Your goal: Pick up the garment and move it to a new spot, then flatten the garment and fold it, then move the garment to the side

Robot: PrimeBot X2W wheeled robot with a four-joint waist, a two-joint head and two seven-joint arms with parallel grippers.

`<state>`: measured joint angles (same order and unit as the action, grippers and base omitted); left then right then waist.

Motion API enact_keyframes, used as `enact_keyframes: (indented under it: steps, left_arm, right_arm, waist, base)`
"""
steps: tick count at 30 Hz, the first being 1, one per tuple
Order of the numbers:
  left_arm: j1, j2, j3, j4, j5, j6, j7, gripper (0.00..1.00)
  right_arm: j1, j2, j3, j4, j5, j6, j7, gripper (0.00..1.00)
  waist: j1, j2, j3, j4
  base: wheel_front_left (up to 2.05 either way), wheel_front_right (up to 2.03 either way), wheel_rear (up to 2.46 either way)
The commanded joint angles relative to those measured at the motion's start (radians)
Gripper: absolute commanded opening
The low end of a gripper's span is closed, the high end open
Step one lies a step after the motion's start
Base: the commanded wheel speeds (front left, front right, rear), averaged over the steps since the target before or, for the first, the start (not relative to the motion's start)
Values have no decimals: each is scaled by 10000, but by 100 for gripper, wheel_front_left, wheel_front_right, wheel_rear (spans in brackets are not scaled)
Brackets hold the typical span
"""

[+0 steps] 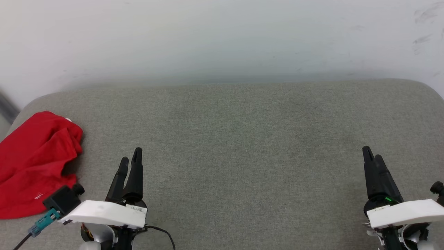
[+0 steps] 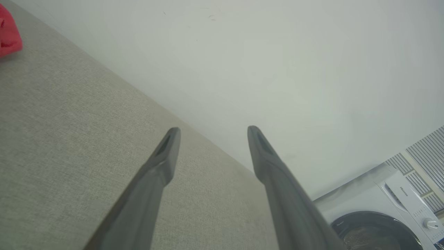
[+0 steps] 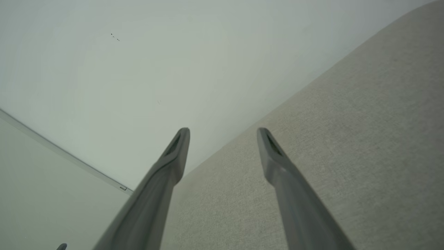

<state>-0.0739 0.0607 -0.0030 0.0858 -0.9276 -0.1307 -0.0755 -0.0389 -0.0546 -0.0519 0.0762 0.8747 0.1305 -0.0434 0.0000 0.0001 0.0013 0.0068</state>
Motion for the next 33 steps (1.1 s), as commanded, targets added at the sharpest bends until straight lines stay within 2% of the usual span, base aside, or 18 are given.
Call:
enact_keyframes:
  steps: [1,15,33]
  left_arm:
    - [6,37,-6,-181,501,0,-129,100]
    - [215,303,-206,-84,3304,12,-548,100]
    - [306,458,-412,-6,5531,317,-1013,100]
  right_arm:
    - [-42,1,9,-245,-495,3,32,100]
    - [189,-10,81,-751,-2946,3,253,100]
    - [353,-37,-29,-861,-5335,3,347,100]
  waist:
    - [0,-1,-4,4]
    - [0,-1,-32,17]
    - [0,-1,-62,55]
  base:
    - [0,0,0]
    - [0,0,0]
    - [0,0,0]
